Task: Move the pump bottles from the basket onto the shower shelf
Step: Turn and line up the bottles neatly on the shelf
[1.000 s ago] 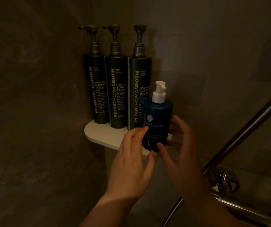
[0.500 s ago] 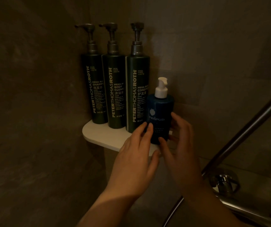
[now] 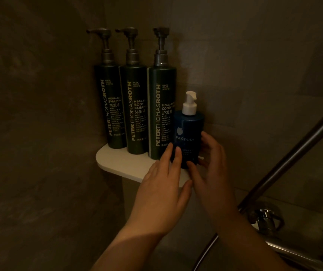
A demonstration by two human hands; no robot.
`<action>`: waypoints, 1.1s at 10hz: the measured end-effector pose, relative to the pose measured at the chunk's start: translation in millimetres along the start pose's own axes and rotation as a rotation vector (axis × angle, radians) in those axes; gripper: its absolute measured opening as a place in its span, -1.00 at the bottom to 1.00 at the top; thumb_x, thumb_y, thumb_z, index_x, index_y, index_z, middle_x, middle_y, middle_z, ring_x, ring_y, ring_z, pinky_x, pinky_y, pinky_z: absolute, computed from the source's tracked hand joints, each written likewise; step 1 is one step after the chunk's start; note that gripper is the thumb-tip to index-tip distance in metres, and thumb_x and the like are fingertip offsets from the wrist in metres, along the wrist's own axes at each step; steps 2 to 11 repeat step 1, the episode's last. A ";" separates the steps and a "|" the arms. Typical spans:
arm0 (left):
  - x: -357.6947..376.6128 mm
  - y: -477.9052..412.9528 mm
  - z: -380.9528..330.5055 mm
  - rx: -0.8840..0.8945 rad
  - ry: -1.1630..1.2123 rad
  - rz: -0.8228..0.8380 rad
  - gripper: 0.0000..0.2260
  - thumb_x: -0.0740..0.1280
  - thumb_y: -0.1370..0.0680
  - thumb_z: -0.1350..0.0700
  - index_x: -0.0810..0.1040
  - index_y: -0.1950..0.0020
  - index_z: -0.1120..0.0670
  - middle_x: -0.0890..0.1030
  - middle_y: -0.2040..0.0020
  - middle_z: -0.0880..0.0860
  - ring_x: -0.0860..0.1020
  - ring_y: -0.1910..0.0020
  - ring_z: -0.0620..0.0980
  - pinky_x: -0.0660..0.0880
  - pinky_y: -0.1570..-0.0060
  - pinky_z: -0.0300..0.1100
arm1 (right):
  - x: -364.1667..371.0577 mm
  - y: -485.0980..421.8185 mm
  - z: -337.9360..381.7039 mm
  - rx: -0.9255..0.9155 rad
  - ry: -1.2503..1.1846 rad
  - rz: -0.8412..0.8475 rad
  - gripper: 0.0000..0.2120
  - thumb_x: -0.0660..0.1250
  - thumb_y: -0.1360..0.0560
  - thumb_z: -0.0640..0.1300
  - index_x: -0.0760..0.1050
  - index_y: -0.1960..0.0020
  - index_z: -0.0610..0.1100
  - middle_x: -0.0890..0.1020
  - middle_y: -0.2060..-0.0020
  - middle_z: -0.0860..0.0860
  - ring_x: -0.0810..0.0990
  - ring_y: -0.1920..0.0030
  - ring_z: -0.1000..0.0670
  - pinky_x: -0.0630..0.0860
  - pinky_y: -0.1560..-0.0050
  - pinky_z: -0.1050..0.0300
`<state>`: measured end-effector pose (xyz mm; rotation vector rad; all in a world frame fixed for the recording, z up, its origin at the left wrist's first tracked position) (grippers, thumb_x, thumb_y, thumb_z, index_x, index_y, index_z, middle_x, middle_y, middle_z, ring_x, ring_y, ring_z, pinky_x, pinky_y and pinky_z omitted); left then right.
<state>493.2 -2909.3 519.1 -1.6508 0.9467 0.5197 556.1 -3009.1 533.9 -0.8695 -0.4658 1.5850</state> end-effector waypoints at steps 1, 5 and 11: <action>-2.2 1.8 0.9 0.002 -0.016 0.019 -0.41 0.01 -0.58 -0.19 -0.27 -0.45 -0.11 -0.12 -0.54 -0.07 -0.08 -0.44 -0.19 -0.16 -0.34 -0.29 | -1.6 1.5 1.8 0.009 -0.004 -0.007 -0.42 0.35 -0.49 -0.23 0.22 -0.41 0.06 0.37 -0.30 0.08 0.39 -0.25 0.26 0.40 -0.19 0.39; -2.2 1.8 0.9 0.002 -0.016 0.019 -0.41 0.01 -0.58 -0.19 -0.27 -0.45 -0.11 -0.12 -0.54 -0.07 -0.08 -0.44 -0.19 -0.16 -0.34 -0.29 | -1.6 1.5 1.8 0.009 -0.004 -0.007 -0.42 0.35 -0.49 -0.23 0.22 -0.41 0.06 0.37 -0.30 0.08 0.39 -0.25 0.26 0.40 -0.19 0.39; -2.2 1.8 0.9 0.002 -0.016 0.019 -0.41 0.01 -0.58 -0.19 -0.27 -0.45 -0.11 -0.12 -0.54 -0.07 -0.08 -0.44 -0.19 -0.16 -0.34 -0.29 | -1.6 1.5 1.8 0.009 -0.004 -0.007 -0.42 0.35 -0.49 -0.23 0.22 -0.41 0.06 0.37 -0.30 0.08 0.39 -0.25 0.26 0.40 -0.19 0.39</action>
Point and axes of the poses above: each hand's wrist, its own y-axis away from the middle knuckle, its own x-axis out of the palm, z = x × y, the point moved 8 cm from there along -y, towards the middle knuckle
